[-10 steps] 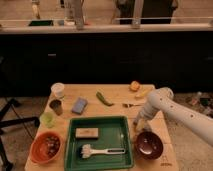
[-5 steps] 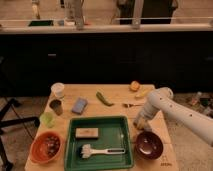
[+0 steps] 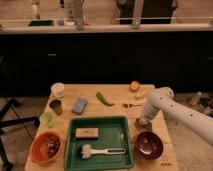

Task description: Place towel in tray

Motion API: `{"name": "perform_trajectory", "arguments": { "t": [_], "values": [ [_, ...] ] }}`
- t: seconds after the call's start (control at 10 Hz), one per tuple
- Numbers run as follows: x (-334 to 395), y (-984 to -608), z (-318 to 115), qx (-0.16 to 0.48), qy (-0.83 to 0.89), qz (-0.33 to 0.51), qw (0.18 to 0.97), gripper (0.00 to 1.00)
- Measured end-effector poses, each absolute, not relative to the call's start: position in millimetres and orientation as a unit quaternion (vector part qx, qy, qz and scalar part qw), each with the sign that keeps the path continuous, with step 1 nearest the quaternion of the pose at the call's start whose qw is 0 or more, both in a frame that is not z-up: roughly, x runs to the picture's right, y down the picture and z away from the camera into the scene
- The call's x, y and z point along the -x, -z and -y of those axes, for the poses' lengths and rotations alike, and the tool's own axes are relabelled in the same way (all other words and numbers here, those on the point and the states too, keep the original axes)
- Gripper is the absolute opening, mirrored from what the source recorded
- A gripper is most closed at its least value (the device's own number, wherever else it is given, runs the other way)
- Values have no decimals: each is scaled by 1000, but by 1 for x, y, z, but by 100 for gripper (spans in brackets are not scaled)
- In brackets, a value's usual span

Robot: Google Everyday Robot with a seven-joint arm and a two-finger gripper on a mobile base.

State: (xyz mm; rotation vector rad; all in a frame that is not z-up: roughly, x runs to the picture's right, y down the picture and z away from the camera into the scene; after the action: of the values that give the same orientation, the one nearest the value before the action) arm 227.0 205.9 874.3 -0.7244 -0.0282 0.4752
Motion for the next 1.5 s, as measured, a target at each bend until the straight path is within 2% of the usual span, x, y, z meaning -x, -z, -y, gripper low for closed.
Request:
{"name": "perform_trajectory", "arguments": {
  "t": [0.3,0.9,1.3,1.5],
  "values": [
    [-222,-855,-189,331,-213,31,919,0],
    [-188,-755,-109,285,-156,119,938,0],
    [-106,-693,-125,308,-76,211,925,0],
    [-102,-689,-128,310,-72,216,923,0]
  ]
}}
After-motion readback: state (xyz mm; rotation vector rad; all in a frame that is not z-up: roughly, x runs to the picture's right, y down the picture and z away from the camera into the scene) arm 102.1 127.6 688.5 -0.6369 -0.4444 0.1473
